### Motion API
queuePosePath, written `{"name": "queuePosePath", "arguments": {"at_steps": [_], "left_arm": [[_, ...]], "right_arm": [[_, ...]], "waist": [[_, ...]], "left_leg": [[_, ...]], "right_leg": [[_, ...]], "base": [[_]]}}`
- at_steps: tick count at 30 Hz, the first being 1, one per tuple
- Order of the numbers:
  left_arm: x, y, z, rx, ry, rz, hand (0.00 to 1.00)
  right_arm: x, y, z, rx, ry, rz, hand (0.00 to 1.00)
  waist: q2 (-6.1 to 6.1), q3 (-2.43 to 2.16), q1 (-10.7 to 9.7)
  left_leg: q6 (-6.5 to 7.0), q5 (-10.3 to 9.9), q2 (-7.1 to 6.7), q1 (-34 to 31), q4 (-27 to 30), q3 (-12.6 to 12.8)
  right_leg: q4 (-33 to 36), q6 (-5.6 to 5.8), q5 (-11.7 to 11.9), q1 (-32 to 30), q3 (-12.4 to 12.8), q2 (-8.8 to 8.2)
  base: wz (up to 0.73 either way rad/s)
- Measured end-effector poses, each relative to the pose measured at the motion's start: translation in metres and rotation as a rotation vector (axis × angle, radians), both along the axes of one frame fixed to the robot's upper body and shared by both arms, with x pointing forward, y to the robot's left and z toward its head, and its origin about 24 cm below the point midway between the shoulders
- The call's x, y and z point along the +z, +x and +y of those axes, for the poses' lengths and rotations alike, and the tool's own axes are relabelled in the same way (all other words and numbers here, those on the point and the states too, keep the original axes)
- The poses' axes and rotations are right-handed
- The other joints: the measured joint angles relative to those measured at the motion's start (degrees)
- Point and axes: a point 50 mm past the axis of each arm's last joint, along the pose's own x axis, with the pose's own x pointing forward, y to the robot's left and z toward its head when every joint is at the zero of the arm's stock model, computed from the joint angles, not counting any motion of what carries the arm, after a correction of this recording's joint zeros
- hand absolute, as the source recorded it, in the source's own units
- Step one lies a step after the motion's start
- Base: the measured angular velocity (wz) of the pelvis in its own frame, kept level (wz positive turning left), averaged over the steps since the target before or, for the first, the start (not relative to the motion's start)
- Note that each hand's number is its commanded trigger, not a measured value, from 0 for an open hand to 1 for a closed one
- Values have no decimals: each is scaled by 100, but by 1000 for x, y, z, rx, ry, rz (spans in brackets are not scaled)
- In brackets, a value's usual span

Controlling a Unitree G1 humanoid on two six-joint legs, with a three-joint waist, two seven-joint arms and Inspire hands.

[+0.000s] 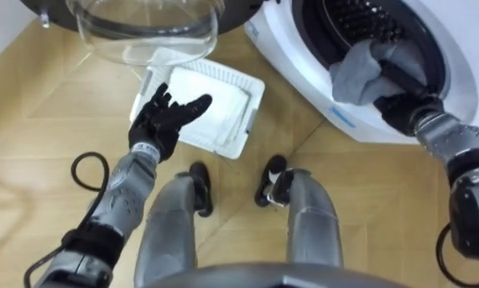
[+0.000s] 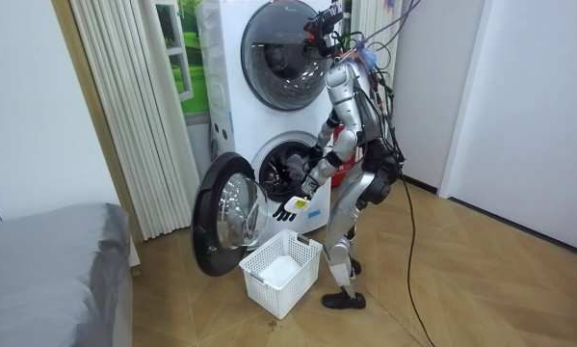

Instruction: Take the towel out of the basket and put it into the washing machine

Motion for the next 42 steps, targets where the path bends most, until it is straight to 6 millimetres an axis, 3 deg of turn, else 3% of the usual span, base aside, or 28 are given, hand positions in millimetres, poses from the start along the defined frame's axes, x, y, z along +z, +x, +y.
{"name": "queuePosePath", "arguments": {"at_steps": [6, 16, 20, 28, 35, 38, 42], "left_arm": [[-1, -1, 1, 3, 44, 5, 0], [0, -1, -1, 9, 55, -2, 0], [2, 1, -5, 0, 59, -11, 0], [7, 5, -7, -10, 66, -36, 0], [5, 3, -7, -11, 66, -37, 0], [3, 3, -6, -26, 81, -34, 0], [-16, -7, 2, -29, 121, 53, 0]], "right_arm": [[11, 7, -5, -176, 150, -35, 0], [17, 10, -6, -299, 298, -63, 0], [17, 9, -8, -346, 328, -86, 0], [14, 0, -16, -390, 283, -111, 0], [-3, -14, -15, -404, 285, -99, 0], [-13, -26, -17, -411, 271, -84, 0], [-34, -49, -18, -426, 226, -53, 0]], "waist": [[-15, 9, -85], [17, 2, -191], [59, 0, -100], [265, 2, 98], [328, 9, 149], [418, 1, 135], [561, 1, 255]], "left_leg": [[159, -139, -96, -113, 271, 19], [223, -203, -77, -206, 372, 35], [237, -224, -54, -191, 369, 86], [220, -213, -39, -4, 263, 134], [184, -204, 7, 378, 34, 148], [173, -199, -14, 628, -160, 117], [122, -202, 60, 1087, -458, 125]], "right_leg": [[290, 151, -120, -83, 43, -188], [287, 222, -157, -104, 61, -165], [277, 233, -150, -114, 90, -151], [240, 212, -135, 36, 72, -156], [-73, 246, -106, 459, 8, -34], [-291, 289, -76, 776, -101, -20], [-751, 356, 46, 1312, -167, 178]], "base": [[12], [4], [-4], [0], [-3], [0], [-11]]}}
